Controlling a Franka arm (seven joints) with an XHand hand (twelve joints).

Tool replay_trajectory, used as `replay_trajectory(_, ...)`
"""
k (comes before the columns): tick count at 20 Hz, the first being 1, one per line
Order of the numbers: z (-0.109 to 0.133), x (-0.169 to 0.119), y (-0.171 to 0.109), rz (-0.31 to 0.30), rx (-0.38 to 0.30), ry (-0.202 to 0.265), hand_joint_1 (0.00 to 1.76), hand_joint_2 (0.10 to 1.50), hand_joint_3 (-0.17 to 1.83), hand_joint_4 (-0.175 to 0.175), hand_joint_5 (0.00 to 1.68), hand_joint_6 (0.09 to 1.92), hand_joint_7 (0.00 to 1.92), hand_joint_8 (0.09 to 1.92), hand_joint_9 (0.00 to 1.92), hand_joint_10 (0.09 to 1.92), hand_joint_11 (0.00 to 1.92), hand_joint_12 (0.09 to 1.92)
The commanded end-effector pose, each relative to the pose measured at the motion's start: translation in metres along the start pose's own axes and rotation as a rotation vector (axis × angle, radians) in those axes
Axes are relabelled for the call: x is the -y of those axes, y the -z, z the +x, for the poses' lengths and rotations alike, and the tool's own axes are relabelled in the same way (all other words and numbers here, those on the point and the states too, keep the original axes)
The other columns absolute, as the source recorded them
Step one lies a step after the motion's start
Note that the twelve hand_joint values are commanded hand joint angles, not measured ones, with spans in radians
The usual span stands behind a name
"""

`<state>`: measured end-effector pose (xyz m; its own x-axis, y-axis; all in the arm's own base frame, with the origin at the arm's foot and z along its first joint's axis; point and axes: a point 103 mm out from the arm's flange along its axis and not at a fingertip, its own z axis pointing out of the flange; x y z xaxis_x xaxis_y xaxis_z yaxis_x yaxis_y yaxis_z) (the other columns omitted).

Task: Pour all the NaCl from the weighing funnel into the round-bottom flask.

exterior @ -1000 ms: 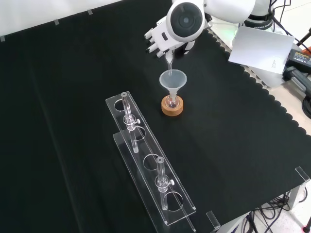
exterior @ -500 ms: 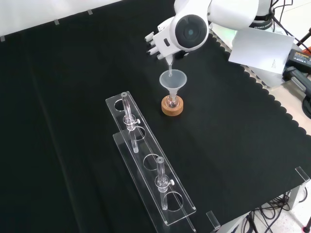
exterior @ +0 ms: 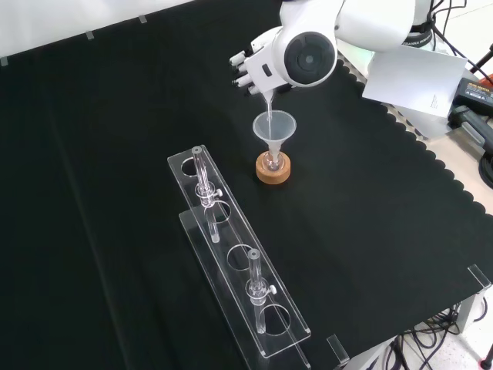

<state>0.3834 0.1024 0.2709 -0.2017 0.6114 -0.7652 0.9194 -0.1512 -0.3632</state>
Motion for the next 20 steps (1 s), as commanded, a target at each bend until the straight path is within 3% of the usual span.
replay_trajectory(1, -0.0007, 0.0009, 0.0022, 0.000, 0.021, -0.003, 1.12, 0.63, 0.74, 0.175, 1.23, 0.78, 0.69, 0.64, 1.03, 0.28, 0.80, 1.07)
replay_trajectory(20, 0.0007, 0.0024, 0.0082, -0.007, 0.106, -0.005, 1.12, 0.63, 0.74, 0.175, 1.23, 0.79, 0.68, 0.64, 1.02, 0.27, 0.80, 1.07)
